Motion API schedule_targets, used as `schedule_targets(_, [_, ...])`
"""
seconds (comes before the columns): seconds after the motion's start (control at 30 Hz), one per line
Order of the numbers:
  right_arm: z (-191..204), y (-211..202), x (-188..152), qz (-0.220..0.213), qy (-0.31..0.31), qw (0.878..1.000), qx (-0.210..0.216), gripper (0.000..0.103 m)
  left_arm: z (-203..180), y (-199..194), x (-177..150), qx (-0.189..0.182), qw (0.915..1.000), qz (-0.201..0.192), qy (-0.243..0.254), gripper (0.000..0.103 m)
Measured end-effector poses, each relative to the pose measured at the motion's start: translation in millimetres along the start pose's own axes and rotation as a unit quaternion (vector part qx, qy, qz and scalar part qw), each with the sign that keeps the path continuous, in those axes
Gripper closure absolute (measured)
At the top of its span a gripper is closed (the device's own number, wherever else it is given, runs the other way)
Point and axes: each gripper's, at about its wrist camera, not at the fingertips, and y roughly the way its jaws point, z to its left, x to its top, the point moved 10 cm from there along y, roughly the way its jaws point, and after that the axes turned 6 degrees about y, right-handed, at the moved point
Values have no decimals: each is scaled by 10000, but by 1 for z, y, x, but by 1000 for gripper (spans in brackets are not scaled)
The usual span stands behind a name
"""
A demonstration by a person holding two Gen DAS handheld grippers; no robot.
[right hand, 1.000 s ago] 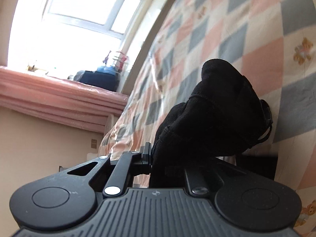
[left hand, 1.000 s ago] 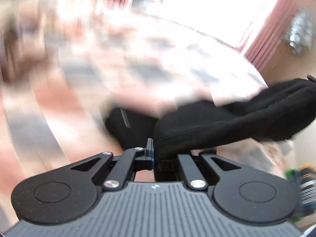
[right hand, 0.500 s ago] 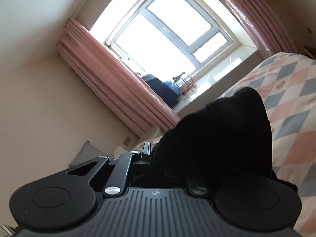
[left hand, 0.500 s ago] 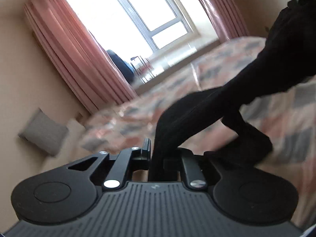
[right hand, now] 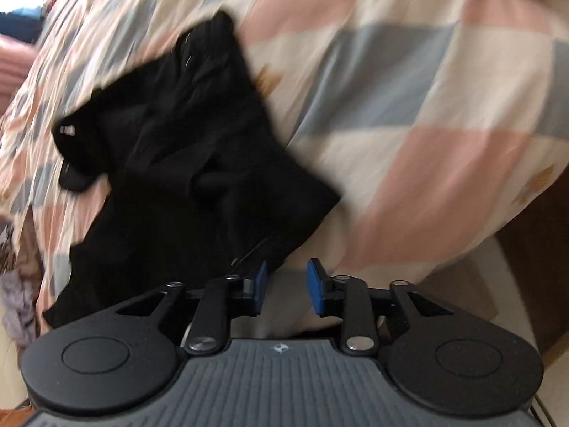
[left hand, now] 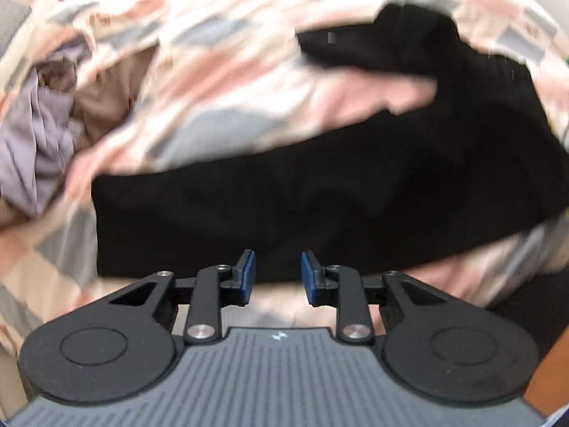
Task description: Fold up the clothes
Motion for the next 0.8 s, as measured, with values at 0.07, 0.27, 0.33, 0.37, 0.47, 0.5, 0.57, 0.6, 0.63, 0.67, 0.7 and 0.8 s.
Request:
schedule_targets(0.07, [1,-10,14,-336,-180,9993,2,69,-13,4,27,-48,9996,-271,-10,77])
schedule_targets(0.27, [51,-23,60,-973,-1744,9799,29,63,-53,41,105,-364,9976,-543,-209,75])
schedule_targets(0.33, [72,-19,69,-1006,-2406,9654,-39,63,-51,55,130,-624,9932,-559,-804,69])
schedule_targets(0.37, [85,-18,72,-1025,-2736,9563,-80,62,-48,62,140,-721,9896,-518,-1136,62])
schedule_targets(0.47, [119,-5,83,-1026,-3630,9258,-241,56,-37,85,169,-1067,9705,-401,-2126,58])
schedule_targets(0.5, [131,2,85,-1008,-3860,9166,-275,54,-32,95,178,-1217,9612,-376,-2445,55])
schedule_targets(0.57, [153,10,89,-1005,-4157,9035,-284,51,-23,116,198,-1509,9396,-327,-3055,47])
schedule_targets(0.6, [164,15,92,-1008,-4213,9010,-254,51,-20,130,208,-1628,9301,-306,-3279,47])
schedule_targets(0.63, [173,22,94,-1011,-4215,9010,-198,50,-16,145,216,-1719,9215,-260,-3474,46])
schedule_targets(0.67, [181,30,96,-1023,-4173,9029,-146,49,-14,160,223,-1787,9148,-207,-3615,46])
schedule_targets(0.7, [188,36,97,-1038,-4100,9061,-119,49,-14,177,229,-1804,9116,-122,-3692,45])
schedule_targets(0.8, [197,52,90,-1033,-3735,9218,-74,46,-17,233,236,-1699,9057,349,-3868,44])
